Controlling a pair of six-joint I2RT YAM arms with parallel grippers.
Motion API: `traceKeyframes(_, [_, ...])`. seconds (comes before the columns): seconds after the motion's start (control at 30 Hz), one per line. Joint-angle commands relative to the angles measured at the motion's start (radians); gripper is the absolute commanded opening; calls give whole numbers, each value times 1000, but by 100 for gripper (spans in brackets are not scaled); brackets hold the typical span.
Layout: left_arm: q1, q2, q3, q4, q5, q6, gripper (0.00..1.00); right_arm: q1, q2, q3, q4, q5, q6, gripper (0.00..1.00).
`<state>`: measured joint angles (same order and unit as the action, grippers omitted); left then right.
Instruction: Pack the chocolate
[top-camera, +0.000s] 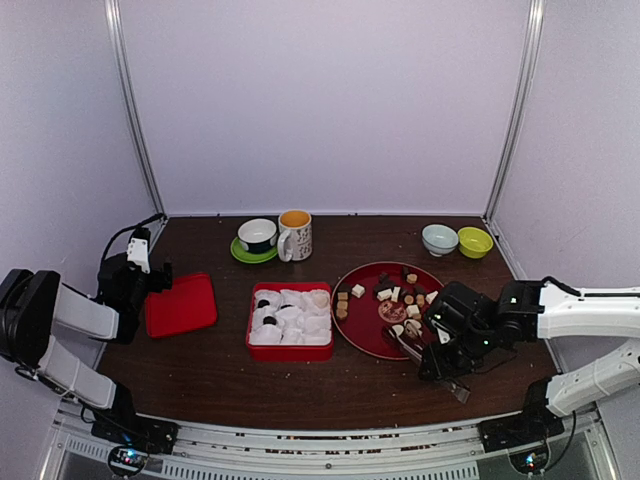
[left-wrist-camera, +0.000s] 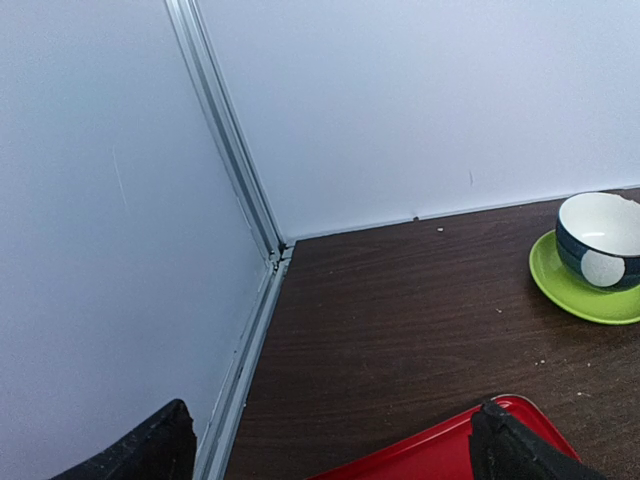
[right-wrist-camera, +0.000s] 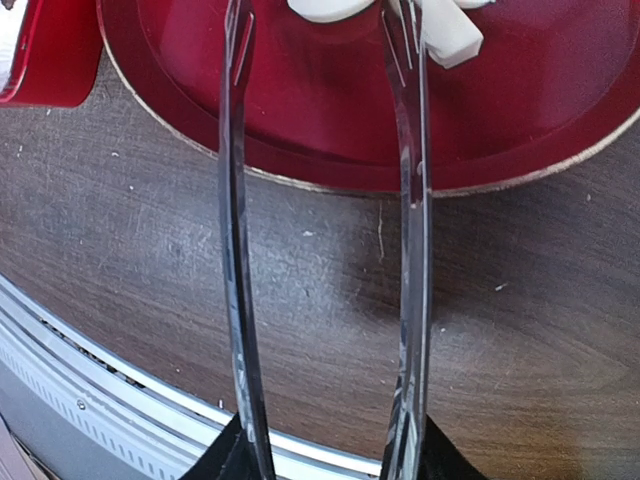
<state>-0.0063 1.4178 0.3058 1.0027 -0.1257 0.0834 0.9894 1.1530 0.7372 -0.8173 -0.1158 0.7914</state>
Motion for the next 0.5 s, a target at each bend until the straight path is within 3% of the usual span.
traceKeyframes(0.0, [6, 6, -4, 66, 12, -4, 98, -9, 51, 46, 41, 6, -44, 44])
traceKeyframes(0.47, [6, 6, -5, 66, 12, -4, 98, -7, 160, 138, -66, 81, -120, 33])
